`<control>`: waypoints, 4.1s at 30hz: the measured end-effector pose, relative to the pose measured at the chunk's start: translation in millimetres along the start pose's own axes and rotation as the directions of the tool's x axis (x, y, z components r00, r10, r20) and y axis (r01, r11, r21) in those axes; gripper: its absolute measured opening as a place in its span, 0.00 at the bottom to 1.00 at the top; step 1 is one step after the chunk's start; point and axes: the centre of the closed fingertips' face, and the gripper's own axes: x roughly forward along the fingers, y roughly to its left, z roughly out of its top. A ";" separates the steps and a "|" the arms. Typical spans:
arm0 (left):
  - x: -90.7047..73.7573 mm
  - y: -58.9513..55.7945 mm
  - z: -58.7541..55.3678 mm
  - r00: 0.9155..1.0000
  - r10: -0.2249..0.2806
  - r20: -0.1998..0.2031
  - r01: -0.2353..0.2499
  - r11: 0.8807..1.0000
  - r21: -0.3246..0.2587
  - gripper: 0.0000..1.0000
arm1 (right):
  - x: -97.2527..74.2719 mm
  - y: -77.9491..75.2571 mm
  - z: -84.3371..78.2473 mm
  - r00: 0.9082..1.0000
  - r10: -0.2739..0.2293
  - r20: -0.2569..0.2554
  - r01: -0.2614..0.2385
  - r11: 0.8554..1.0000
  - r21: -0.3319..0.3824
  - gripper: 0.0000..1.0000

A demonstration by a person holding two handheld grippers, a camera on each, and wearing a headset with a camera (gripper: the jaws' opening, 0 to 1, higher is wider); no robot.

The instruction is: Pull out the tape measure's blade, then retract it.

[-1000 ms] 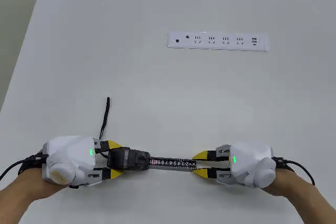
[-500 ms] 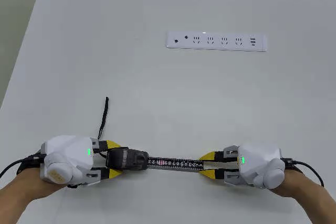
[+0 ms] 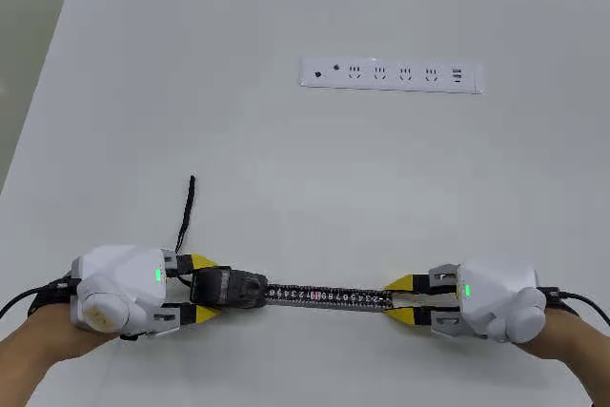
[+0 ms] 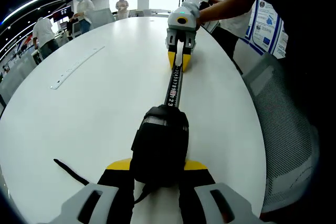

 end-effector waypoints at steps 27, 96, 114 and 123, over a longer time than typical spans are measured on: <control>0.5 0.7 -0.6 1.000 -0.008 -0.007 0.008 1.000 -0.004 0.29 | -36.7 -1.3 -27.0 0.998 -0.012 -0.055 0.012 1.000 0.002 0.11; -8.4 4.0 4.6 0.999 0.018 0.027 -0.018 0.999 -0.028 0.89 | -70.3 -5.7 -39.9 0.978 -0.169 -0.125 0.183 0.977 0.105 1.00; -16.8 7.0 1.6 0.997 0.055 0.054 -0.051 0.996 -0.071 1.00 | -77.5 -6.7 -38.0 0.970 -0.214 -0.118 0.229 0.963 0.138 1.00; -22.5 4.4 6.3 0.991 0.098 0.095 -0.085 0.988 -0.130 1.00 | -83.9 -3.6 -34.1 0.960 -0.253 -0.117 0.270 0.948 0.168 1.00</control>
